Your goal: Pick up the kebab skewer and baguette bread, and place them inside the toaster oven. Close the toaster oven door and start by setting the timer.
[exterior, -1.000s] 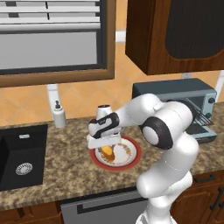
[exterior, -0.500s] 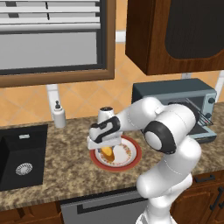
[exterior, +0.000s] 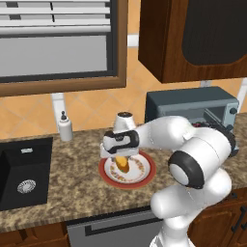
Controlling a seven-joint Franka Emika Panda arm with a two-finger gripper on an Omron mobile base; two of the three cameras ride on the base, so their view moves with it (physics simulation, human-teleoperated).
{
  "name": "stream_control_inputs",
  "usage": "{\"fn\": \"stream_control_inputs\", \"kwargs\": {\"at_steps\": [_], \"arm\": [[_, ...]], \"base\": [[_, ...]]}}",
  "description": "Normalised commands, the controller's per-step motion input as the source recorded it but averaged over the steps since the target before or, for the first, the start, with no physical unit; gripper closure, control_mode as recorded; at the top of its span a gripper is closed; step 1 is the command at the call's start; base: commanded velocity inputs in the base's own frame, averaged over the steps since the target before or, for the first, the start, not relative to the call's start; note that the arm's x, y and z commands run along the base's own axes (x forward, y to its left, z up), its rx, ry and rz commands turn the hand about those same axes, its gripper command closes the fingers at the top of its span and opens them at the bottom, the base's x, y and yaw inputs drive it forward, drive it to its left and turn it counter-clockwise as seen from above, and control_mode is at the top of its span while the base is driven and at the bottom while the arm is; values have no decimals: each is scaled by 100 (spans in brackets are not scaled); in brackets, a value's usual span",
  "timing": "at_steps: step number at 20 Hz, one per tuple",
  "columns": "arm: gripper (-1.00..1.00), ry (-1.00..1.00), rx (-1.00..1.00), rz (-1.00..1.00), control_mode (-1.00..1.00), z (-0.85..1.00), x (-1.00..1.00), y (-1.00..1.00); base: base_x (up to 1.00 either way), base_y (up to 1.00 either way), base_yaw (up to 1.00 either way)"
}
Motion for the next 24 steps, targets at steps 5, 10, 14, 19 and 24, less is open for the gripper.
{"fn": "stream_control_inputs", "kwargs": {"at_steps": [5,10,14,19,24], "arm": [[100,-7,13,-18,-100,70,-55,-81],[100,-7,11,-25,-100,65,-70,-72],[100,-7,10,-30,-100,47,-65,-73],[100,-6,6,-37,-100,34,-22,-71],[100,-2,10,-47,-100,60,3,-93]], "base": [[0,0,0],[0,0,0],[0,0,0],[0,0,0],[0,0,0]]}}
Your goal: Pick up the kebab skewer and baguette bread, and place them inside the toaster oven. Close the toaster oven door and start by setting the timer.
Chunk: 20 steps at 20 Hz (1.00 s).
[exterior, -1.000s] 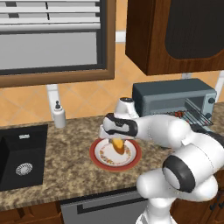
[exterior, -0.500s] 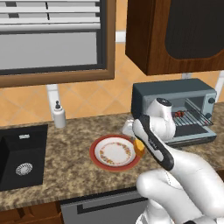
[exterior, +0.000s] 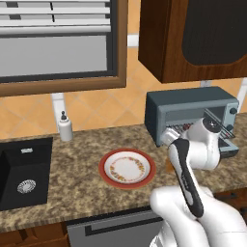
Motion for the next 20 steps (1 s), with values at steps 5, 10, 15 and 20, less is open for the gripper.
{"fn": "stream_control_inputs", "kwargs": {"at_steps": [5,10,15,20], "arm": [[100,0,14,-51,-100,48,17,-93],[100,0,11,-46,-100,30,21,-80],[100,-8,11,-14,-100,3,22,-60],[100,-3,12,-6,-100,25,42,-41]], "base": [[0,0,0],[0,0,0],[0,0,0],[0,0,0]]}}
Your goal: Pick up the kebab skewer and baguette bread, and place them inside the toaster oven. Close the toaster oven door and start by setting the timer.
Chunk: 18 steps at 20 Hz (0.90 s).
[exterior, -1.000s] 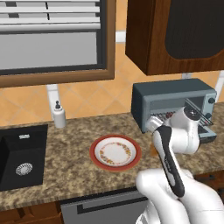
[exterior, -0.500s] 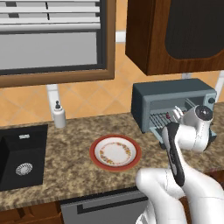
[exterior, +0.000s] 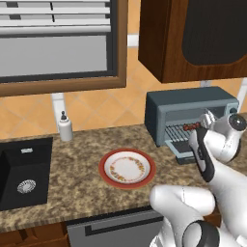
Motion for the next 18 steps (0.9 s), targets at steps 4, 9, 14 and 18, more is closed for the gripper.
{"fn": "stream_control_inputs", "kwargs": {"at_steps": [4,9,14,18], "arm": [[100,0,14,-9,-100,11,72,-36],[100,0,16,4,-100,0,75,-49],[100,0,3,17,-100,0,72,-16],[100,0,0,6,-100,-16,49,-1]], "base": [[0,0,0],[0,0,0],[0,0,0],[0,0,0]]}}
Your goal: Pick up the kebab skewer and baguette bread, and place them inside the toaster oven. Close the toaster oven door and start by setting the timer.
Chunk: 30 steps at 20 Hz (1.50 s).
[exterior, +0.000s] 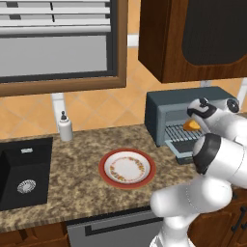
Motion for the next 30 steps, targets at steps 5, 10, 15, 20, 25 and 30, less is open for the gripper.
{"fn": "stream_control_inputs", "kwargs": {"at_steps": [5,10,15,20,25,30], "arm": [[100,0,0,1,-100,-37,37,-1],[100,0,0,2,-100,-34,33,-2],[100,1,0,0,-100,-11,14,0],[-100,7,0,0,-100,-3,0,0],[-100,1,0,0,-100,0,0,0],[-100,0,0,0,-100,0,0,0]], "base": [[0,0,0],[0,0,0],[0,0,0],[0,0,0],[0,0,0],[0,0,0]]}}
